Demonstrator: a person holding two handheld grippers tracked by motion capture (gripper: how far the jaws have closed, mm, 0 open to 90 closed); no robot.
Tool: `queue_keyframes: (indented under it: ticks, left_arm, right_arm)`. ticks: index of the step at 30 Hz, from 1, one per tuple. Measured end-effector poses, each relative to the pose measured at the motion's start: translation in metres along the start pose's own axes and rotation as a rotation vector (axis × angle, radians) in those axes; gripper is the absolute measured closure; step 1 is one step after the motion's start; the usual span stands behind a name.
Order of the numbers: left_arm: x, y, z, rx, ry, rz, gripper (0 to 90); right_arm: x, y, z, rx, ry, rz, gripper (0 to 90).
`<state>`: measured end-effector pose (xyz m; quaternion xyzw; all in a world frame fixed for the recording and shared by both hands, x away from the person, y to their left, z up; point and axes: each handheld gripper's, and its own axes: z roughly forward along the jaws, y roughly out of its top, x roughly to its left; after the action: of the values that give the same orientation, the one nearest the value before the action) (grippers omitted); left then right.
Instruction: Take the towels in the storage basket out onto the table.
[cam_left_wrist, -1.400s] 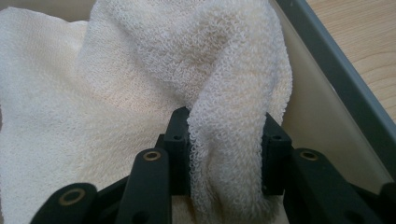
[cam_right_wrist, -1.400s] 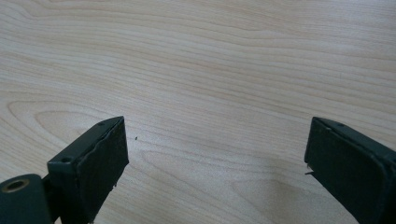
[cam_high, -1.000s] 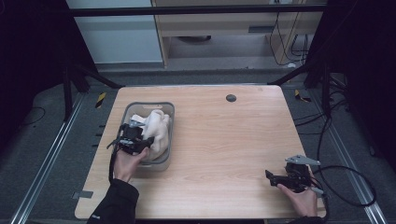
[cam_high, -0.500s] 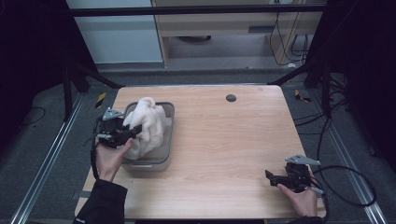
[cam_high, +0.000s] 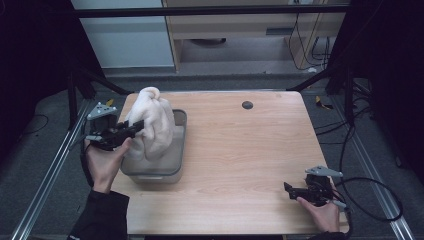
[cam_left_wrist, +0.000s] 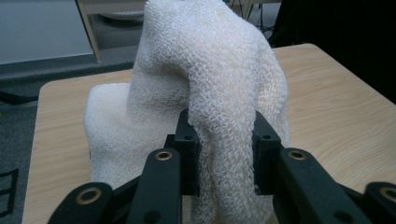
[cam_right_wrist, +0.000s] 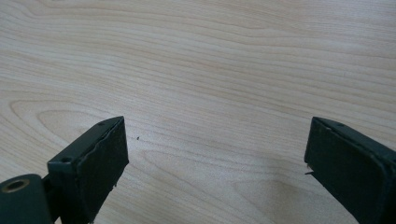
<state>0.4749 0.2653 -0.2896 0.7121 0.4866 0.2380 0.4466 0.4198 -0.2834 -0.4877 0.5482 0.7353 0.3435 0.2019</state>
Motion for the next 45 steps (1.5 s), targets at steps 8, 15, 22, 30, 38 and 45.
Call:
queue_keyframes:
  ticks: [8,15,22,30,38,45]
  left_arm:
    - [-0.005,0.016,-0.014,-0.042,-0.026,0.000,69.8]
    - [-0.010,0.029,-0.025,-0.067,-0.030,0.012,69.8]
    - [-0.023,0.042,-0.032,-0.086,-0.047,0.034,69.8]
    - [-0.038,0.054,-0.034,-0.098,-0.077,0.055,69.8]
    - [-0.053,0.064,-0.035,-0.109,-0.103,0.075,69.8]
    - [-0.071,0.072,-0.031,-0.109,-0.125,0.101,69.8]
  right_arm:
    - [0.000,0.000,0.000,0.000,0.001,0.000,6.2]
    - [-0.001,0.000,0.000,-0.005,0.001,-0.005,6.2]
    - [-0.001,0.000,-0.001,-0.005,0.005,0.001,6.2]
    - [-0.002,0.000,-0.001,-0.010,0.001,-0.006,6.2]
    - [-0.002,0.001,-0.002,-0.010,0.003,0.003,6.2]
    - [-0.002,0.000,-0.002,-0.007,-0.003,0.006,6.3]
